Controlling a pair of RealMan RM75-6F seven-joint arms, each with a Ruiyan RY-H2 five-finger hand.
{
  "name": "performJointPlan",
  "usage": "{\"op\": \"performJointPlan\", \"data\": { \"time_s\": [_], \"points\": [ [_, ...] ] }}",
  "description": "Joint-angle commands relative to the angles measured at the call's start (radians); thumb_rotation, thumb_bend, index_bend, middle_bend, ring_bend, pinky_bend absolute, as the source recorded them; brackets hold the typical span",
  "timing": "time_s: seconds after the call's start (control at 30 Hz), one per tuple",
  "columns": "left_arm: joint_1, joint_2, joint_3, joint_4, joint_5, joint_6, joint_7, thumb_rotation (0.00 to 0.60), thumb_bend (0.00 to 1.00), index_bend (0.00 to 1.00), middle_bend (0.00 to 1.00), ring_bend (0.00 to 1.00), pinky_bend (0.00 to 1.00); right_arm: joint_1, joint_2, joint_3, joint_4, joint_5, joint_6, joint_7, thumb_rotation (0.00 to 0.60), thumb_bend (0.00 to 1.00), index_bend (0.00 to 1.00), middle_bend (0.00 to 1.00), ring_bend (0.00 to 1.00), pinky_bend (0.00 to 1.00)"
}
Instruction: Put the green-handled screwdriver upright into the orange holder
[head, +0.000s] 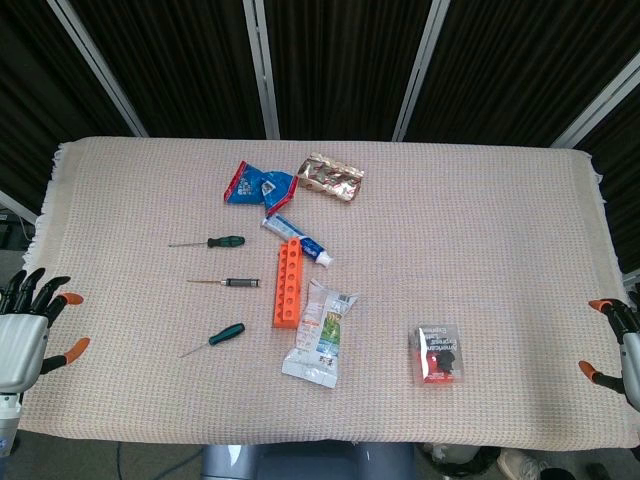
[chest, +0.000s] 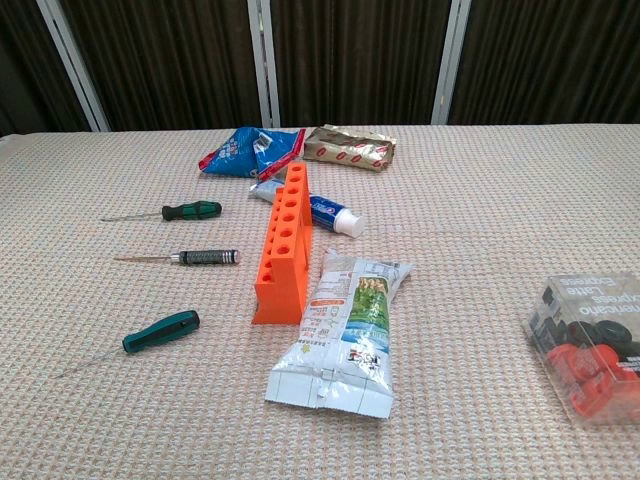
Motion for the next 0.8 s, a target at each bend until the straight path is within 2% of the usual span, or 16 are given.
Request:
{"op": "performJointPlan", "data": {
  "time_s": [0.03,0.8],
  "points": [
    [0.000,0.001,-0.002,-0.001,-0.006,-0.002,-0.001,0.563,0.18,0.35,0.17,0.03,0.00,0.002,0.000,0.000,-0.001,0.000,-0.003,-0.001,0.600,0.00,0.22,0.20,0.06,0.22],
    [-0.019,0.009,-0.010,-0.014,-0.026,-0.036,0.012,0.562,0.18,0.44,0.24,0.10,0.02,0.000,0.002,0.000,0.012,-0.001,-0.002,0.017,0.600,0.00,0.22,0.20,0.06,0.22]
  ]
}}
